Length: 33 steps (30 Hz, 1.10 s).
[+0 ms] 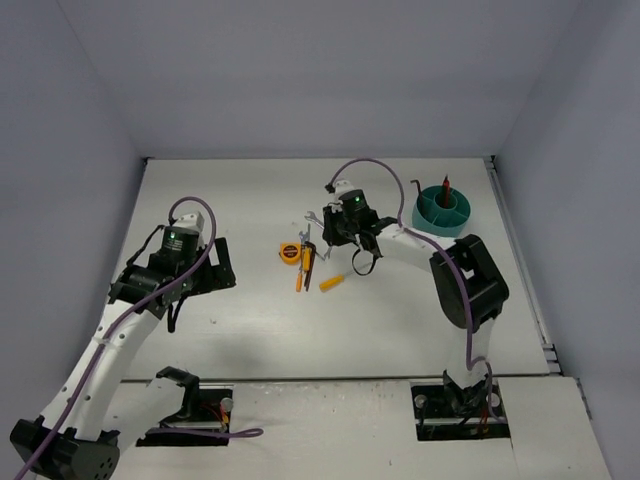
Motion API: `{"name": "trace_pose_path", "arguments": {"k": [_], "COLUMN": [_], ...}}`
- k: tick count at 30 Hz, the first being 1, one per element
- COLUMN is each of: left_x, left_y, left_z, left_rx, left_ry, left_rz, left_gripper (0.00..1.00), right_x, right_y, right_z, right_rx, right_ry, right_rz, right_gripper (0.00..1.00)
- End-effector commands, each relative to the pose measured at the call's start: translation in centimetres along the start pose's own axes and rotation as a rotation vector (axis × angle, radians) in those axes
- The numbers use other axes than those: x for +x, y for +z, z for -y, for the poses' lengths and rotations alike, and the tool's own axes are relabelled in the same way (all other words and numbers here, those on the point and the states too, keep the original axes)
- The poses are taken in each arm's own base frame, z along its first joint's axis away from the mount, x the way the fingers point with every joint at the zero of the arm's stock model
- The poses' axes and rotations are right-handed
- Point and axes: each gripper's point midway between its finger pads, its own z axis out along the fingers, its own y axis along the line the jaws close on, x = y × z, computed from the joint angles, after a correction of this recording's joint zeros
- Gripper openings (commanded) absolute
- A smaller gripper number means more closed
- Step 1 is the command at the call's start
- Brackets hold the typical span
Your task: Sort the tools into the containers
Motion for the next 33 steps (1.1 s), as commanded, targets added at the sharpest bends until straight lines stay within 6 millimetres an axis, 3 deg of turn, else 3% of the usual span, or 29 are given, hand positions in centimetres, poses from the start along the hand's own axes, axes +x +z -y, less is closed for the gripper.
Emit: {"name": "trace_pose_path", "arguments": {"k": [1, 7, 12, 16, 21, 25, 33], "left_x": [-1.0, -0.3, -0.1, -0.1, -0.4, -0.8, -0.7], "left_y": [-1.2, -1.6, -1.4, -1.1, -0.9, -0.7, 0.1], "left_z": [1.0, 1.3, 1.4, 1.4, 1.8, 2.4, 3.3], "left_rx": [0.059, 0.1, 0.105, 0.098, 0.097, 0.097, 0.1], "left_ry": [0.012, 0.018, 0.024, 0.033, 0.056, 0.076, 0.093], "left_rz": [0.058, 0.05, 0.041, 0.032, 0.023, 0.017, -0.013], "left_gripper": [0.88, 0.88, 0.88, 0.88, 0.88, 0.88, 0.88], "right_x": [-4.0, -2.7, -0.1, 2.4, 5.0, 5.1, 4.3], "right_y": [1.1, 3.6, 4.7, 4.5, 3.0, 0.9, 0.6], "right_z": [-3.2, -3.0, -2.3, -1.4, 1.1, 2.2, 0.9], "right_rx": [-0.125, -0.08, -0.009, 0.053, 0.182, 0.24, 0.154], "right_ry": [-0.114, -0.136, -0.152, -0.165, -0.135, -0.125, -0.128], "right_rz": [0.079, 0.049, 0.0, -0.042, -0.077, -0.059, -0.058], "right_gripper": [0.21, 0.24, 0.25, 0.25, 0.25, 0.24, 0.24]}}
